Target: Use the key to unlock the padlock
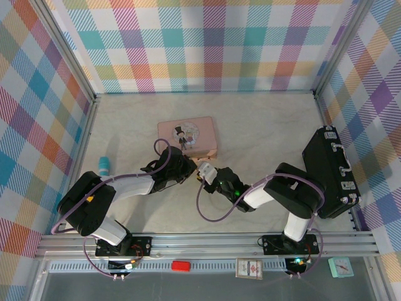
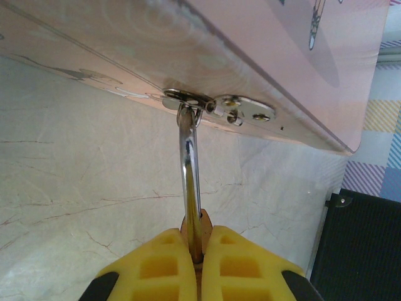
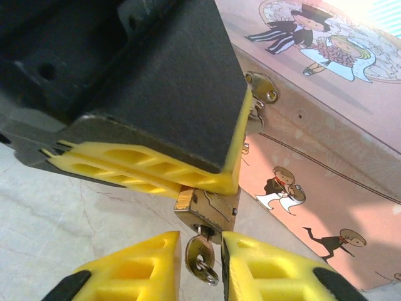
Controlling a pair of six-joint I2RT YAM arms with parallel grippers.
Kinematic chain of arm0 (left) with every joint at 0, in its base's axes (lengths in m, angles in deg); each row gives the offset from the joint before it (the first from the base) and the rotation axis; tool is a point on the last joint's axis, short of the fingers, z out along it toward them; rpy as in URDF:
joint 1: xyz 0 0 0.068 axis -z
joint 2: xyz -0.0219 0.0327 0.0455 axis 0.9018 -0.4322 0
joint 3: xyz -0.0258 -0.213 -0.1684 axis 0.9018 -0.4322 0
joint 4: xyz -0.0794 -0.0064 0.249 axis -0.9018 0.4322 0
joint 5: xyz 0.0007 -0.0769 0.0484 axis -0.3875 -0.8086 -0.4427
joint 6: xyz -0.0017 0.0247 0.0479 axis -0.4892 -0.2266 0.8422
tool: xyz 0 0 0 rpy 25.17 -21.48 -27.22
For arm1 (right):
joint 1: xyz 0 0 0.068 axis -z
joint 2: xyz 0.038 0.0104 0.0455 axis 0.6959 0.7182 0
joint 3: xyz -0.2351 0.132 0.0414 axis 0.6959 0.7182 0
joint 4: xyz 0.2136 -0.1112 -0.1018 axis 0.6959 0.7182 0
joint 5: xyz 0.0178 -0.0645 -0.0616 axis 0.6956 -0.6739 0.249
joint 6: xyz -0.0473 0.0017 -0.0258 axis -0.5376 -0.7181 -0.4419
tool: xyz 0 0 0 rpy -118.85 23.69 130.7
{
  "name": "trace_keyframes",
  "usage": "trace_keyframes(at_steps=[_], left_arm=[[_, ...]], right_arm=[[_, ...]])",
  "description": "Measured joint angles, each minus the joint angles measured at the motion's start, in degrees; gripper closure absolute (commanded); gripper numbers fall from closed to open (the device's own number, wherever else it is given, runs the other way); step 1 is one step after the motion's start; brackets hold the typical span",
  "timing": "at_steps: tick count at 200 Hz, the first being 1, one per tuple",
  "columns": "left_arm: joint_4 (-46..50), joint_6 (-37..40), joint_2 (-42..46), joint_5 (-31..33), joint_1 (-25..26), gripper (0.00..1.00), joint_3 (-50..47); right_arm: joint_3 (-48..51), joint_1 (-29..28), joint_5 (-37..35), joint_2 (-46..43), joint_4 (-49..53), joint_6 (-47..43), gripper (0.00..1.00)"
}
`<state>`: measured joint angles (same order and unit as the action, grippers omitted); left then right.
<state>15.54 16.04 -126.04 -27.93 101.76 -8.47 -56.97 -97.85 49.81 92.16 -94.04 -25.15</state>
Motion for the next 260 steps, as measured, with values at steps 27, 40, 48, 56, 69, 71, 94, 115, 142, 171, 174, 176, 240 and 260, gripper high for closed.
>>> trace_keyframes(at_steps=[27, 40, 48, 56, 69, 71, 94, 115, 142, 171, 174, 176, 240, 260], left_arm=[[0.02, 0.00, 0.00, 0.00, 0.00, 1.00, 0.00], [0.02, 0.00, 0.00, 0.00, 0.00, 1.00, 0.00], [0.02, 0.02, 0.00, 0.00, 0.00, 1.00, 0.00], [0.02, 0.00, 0.00, 0.00, 0.00, 1.00, 0.00], [0.02, 0.00, 0.00, 0.00, 0.00, 1.00, 0.00], [0.02, 0.02, 0.00, 0.00, 0.00, 1.00, 0.00], [0.02, 0.02, 0.00, 0.04, 0.00, 1.00, 0.00], [0.22, 0.02, 0.00, 0.52, 0.00, 1.00, 0.00], [0.42, 0.11, 0.00, 1.09, 0.00, 1.00, -0.02], [0.04, 0.39, 0.00, 0.94, 0.00, 1.00, -0.04], [-0.02, 0.44, 0.00, 0.90, 0.00, 1.00, -0.04], [-0.07, 0.46, 0.00, 0.87, 0.00, 1.00, -0.04], [-5.11, 1.09, -1.44, -0.31, 0.17, 1.00, -1.40], [-6.36, 1.38, -2.19, -0.66, 0.39, 1.00, -1.40]], right_arm=[[-0.02, -0.02, -0.90, 0.24, 0.42, 0.02, 0.80], [-0.09, -0.07, -1.05, 0.35, 0.57, 0.20, 0.81], [-0.11, -0.17, -1.14, 0.35, 0.61, 0.24, 0.81], [-0.13, -0.24, -1.33, 0.35, 0.63, 0.31, 0.81], [-0.24, -0.26, -1.49, 0.35, 0.79, 0.50, 0.82], [-0.24, -0.28, -1.51, 0.35, 0.81, 0.55, 0.82], [-1.27, -0.26, -1.44, 0.35, 2.51, 1.90, 0.84], [-2.51, -0.26, -1.05, 0.35, 4.90, 4.33, 0.85], [-3.54, 0.26, 0.11, 0.15, 7.39, 9.97, 0.89], [-3.50, 2.14, 4.55, -1.70, 9.70, 19.39, 0.93], [-3.48, 2.34, 5.05, -1.95, 9.92, 20.28, 0.93], [-3.48, 2.54, 5.49, -2.10, 10.10, 21.11, 0.93], [-1.64, 5.66, 13.35, -2.58, 8.44, 44.85, 0.99], [-0.39, 6.19, 14.53, -2.21, 5.77, 50.12, 1.00]])
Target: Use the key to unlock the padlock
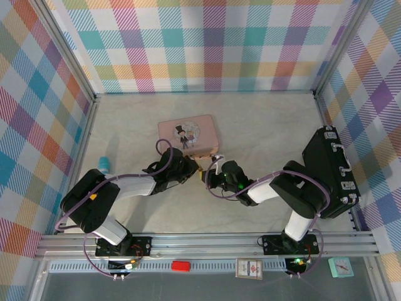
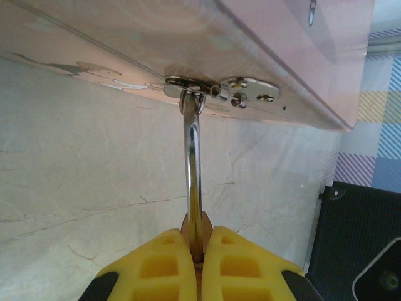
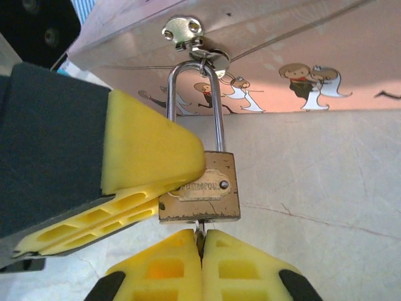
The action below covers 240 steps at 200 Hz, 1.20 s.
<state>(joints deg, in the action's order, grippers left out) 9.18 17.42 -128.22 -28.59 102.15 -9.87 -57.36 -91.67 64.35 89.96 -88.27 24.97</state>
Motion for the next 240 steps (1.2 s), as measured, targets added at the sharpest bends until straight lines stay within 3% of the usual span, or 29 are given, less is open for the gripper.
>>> trace_keyframes(at_steps=[24, 50, 80, 127, 190, 240], left_arm=[[-0.09, 0.66, -0.11, -0.02, 0.00, 0.91, 0.00], [-0.11, 2.12, -0.07, 0.13, 0.00, 0.67, 0.00], [2.12, 5.27, 2.86, 1.57, -0.09, 0.51, 0.00], [12.70, 15.04, 14.08, 5.33, -3.80, 0.42, 0.17], [28.35, 28.22, 22.25, 12.74, -8.26, 0.33, 4.52], [32.59, 34.84, 20.37, 6.58, -18.18, 0.32, 6.32]], right_arm=[[0.28, 0.13, 0.79, 0.42, -1.20, 3.32, 1.00], [0.55, 0.22, 1.14, 0.46, -2.27, 4.87, 1.00], [0.79, 0.72, 1.49, 0.46, -1.55, 5.95, 1.00], [0.76, 1.64, 3.13, 2.62, -2.51, 8.31, 0.99], [0.11, 3.69, 6.93, 5.51, -3.58, 11.02, 0.86], [-0.44, 5.18, 8.68, 5.09, -0.96, 11.89, 0.75]])
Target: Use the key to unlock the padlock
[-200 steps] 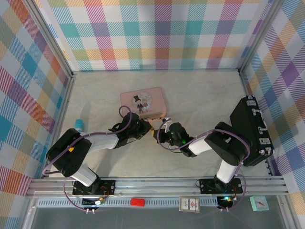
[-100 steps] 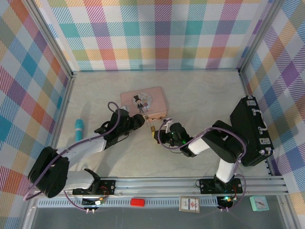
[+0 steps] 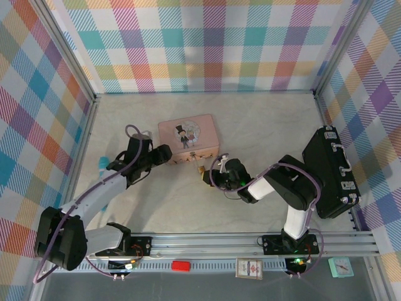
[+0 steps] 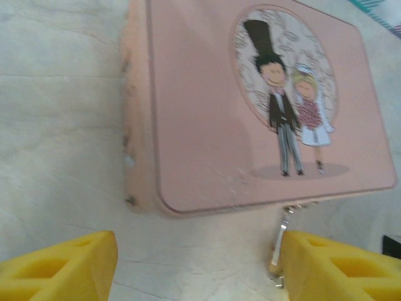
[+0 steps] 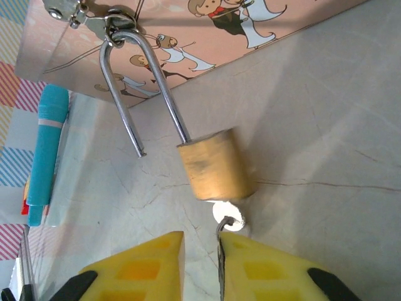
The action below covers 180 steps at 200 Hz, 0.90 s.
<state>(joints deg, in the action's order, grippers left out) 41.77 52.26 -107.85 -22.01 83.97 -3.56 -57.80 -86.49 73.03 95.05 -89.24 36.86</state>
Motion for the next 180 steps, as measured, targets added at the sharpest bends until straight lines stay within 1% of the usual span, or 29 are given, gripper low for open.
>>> trace_keyframes(at_steps=[14, 38, 75, 98, 116, 143, 170, 180], left_arm=[[1.14, 1.70, -1.01, -1.22, -1.90, 0.31, 1.62], [1.42, 4.15, -2.40, -2.58, -3.19, 0.30, 3.80], [1.25, 7.39, -7.37, -6.23, -5.09, 0.30, 6.14], [1.03, 7.87, -9.46, -7.91, -7.06, 0.29, 6.14], [0.68, 8.28, -10.43, -8.37, -7.41, 0.29, 6.14], [-0.81, 8.70, -11.82, -9.49, -7.41, 0.29, 6.14], [-2.10, 9.29, -12.90, -9.64, -7.41, 0.29, 6.14], [-2.49, 9.53, -13.16, -9.90, -7.41, 0.29, 6.12]], right_arm=[[-0.35, 0.17, 0.22, -1.05, 2.21, -0.44, 0.74], [-0.98, 0.83, 0.11, -3.43, 7.58, -2.21, 0.74], [-5.44, 1.49, -0.17, -7.30, 18.71, -8.04, 0.69], [-11.21, 1.68, 1.20, -7.15, 25.99, -13.46, 0.65], [-14.97, 1.73, 1.90, -6.16, 29.62, -17.11, 0.61], [-17.14, 1.73, 1.81, -4.42, 33.57, -20.79, 0.57], [-19.52, 1.73, 0.76, -2.03, 37.75, -23.67, 0.50], [-20.33, 1.73, 0.33, -1.07, 38.51, -24.35, 0.49]])
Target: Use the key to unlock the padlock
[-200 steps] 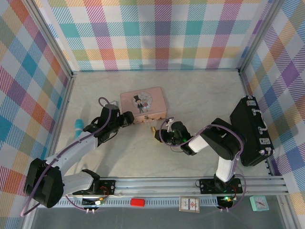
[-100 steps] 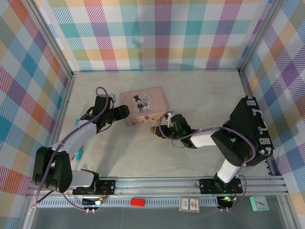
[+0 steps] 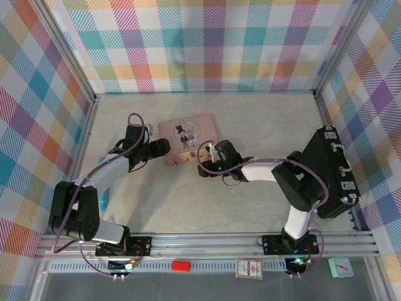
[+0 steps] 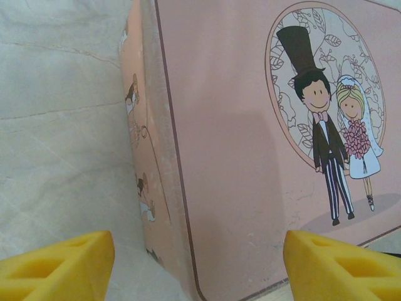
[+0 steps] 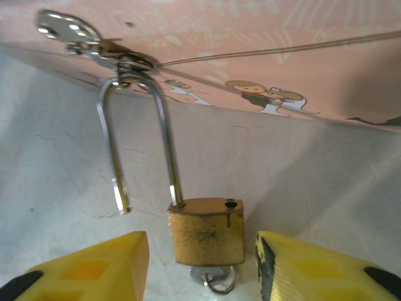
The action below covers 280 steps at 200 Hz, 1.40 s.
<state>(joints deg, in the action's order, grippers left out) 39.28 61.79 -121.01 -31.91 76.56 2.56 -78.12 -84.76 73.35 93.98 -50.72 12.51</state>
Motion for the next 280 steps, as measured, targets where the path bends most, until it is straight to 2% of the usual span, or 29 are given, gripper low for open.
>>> trace_keyframes(at_steps=[32, 63, 132, 197, 280], left_arm=[[-1.73, 0.22, -0.94, -1.25, 0.00, 0.30, -0.04], [-2.73, 0.20, -2.75, -2.32, 0.00, 0.32, -0.04], [-3.74, 0.17, -4.04, -2.84, 0.00, 0.36, -0.04], [-4.07, 0.17, -5.44, -4.07, 0.09, 0.37, -0.02], [-4.04, 0.15, -5.53, -4.15, 0.83, 0.41, 0.15]], right_arm=[[-1.57, 0.00, -0.09, 2.12, 0.37, -1.44, 0.48], [-4.63, 0.17, 0.11, 4.46, 0.31, -1.95, 0.51], [-6.73, 0.26, 2.25, 5.90, 0.57, -2.54, 0.71], [-6.78, 0.22, 6.60, 6.05, -0.39, -0.28, 0.77], [-7.82, 0.22, 6.80, 7.54, -3.89, 3.78, 0.98]])
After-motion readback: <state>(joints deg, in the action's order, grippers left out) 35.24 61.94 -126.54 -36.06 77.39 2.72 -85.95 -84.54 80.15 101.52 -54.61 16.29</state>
